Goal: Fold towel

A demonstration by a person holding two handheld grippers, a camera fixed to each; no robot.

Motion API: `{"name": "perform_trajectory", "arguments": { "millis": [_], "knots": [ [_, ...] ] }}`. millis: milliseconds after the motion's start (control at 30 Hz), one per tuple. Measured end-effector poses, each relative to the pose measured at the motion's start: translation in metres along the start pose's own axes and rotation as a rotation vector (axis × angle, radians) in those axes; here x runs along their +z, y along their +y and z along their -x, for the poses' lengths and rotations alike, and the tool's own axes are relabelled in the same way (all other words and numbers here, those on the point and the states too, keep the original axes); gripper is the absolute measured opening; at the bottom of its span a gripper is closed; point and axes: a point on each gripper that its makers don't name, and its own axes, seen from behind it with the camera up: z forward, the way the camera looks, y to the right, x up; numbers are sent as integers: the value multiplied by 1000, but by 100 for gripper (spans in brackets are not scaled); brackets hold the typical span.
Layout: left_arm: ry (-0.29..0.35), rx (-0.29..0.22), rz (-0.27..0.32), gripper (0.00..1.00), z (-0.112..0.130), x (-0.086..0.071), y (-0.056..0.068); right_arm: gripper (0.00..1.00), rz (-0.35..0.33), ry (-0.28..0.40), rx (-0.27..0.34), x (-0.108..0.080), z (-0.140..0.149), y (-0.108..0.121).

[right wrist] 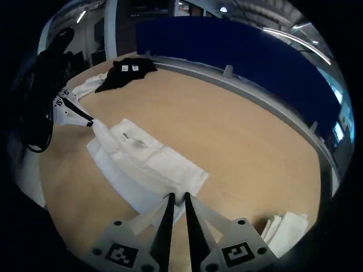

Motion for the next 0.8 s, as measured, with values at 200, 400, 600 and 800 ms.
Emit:
{"name": "perform_trajectory", "arguments": {
  "millis": [200, 400, 600, 800],
  "knots": [
    [-14, 10, -16, 12, 1, 20, -5, 17, 7, -15, 12, 14, 3, 6],
    [-18, -6, -16, 15, 1, 32, -9, 17, 20, -28, 28, 28, 7, 12],
    [-20, -21, -35, 25, 2, 43, -17, 19, 37, -39, 55, 42, 12, 17],
    [-20, -23, -73, 40, 2, 51, -29, 28, 49, -56, 83, 52, 16, 22]
  ]
}}
